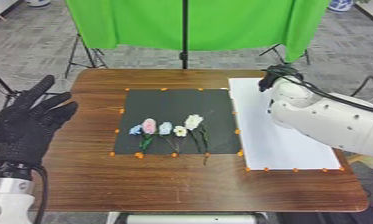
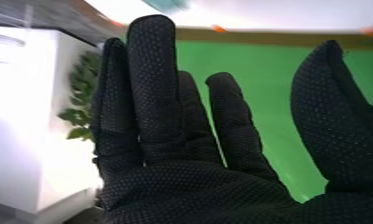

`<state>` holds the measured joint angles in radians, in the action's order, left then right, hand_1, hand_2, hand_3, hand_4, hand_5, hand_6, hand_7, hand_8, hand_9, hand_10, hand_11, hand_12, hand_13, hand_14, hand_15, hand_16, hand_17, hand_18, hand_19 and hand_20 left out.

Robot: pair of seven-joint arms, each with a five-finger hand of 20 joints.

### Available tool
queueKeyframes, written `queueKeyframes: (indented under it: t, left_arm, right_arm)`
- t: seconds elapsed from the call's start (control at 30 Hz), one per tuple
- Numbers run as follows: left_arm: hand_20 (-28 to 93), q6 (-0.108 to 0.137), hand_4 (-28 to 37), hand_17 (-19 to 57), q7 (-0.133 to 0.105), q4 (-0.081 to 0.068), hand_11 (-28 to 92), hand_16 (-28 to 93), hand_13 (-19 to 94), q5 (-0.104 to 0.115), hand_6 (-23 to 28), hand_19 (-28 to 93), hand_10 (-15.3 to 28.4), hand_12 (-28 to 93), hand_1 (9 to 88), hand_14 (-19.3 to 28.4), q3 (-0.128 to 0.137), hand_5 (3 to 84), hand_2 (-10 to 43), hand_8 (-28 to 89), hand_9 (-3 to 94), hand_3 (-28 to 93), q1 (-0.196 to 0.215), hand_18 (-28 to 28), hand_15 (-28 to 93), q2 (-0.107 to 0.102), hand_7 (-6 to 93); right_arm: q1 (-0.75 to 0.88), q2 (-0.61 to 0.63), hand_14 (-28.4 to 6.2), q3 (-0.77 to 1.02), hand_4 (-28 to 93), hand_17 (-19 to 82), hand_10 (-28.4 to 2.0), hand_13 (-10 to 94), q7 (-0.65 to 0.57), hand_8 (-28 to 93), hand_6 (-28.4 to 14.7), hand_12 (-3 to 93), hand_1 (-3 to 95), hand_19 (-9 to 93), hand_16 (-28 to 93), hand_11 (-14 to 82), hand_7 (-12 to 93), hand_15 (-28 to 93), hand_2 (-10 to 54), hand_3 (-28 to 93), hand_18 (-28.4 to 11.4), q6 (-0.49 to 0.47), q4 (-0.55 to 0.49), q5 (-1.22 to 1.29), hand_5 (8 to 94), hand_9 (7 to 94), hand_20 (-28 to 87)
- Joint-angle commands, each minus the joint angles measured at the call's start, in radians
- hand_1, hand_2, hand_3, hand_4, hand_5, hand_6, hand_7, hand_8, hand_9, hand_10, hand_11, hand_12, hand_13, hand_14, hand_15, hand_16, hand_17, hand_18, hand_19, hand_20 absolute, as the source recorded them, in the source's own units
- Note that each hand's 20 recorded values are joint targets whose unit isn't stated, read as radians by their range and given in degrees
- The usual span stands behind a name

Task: Arrange flowers

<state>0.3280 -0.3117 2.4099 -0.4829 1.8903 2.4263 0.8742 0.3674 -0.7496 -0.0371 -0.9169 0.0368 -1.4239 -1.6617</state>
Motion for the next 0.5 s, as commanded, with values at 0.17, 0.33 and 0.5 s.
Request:
queueKeyframes:
  t: [0.17,0.33,0.5]
  left_arm:
    - [25,-0.011,-28.2,-7.1,0.002,-0.003,32,-13,25,0.01,6.8,59,21.1,11,21.4,28.4,-0.003,30.7,9.1,-11,32.7,77,0.007,25.9,61,0.0,17.3]
    - [25,-0.011,-28.2,-7.1,-0.009,-0.004,32,-13,25,0.015,6.8,59,21.0,11,21.4,28.4,-0.007,30.7,9.1,-11,32.7,77,0.005,26.0,61,-0.002,17.3]
    - [25,-0.009,-28.2,-7.1,-0.016,-0.005,32,-13,25,0.015,6.8,59,21.0,11,21.4,28.4,-0.01,30.7,9.1,-11,32.7,77,0.001,25.9,61,-0.002,17.2]
  right_arm:
    - [0.072,0.059,-12.7,0.055,-27,29,-14.9,57,0.001,-12,-2.7,12.5,27.4,89,8,8.6,13,64,-3.7,83,-19.5,-0.091,0.02,0.016,37.8,38.5,-5]
    - [0.068,0.05,-12.4,0.047,-28,28,-11.6,57,0.014,-12,-0.8,12.3,28.5,88,8,8.8,14,64,-4.3,83,-19.5,-0.089,0.025,0.004,38.5,39.6,-5]
    - [0.044,0.036,-12.1,0.018,-28,28,-13.3,58,0.0,-13,-1.6,12.3,28.6,88,8,8.3,14,63,-4.5,83,-19.6,-0.047,0.033,-0.011,36.9,39.6,-5]
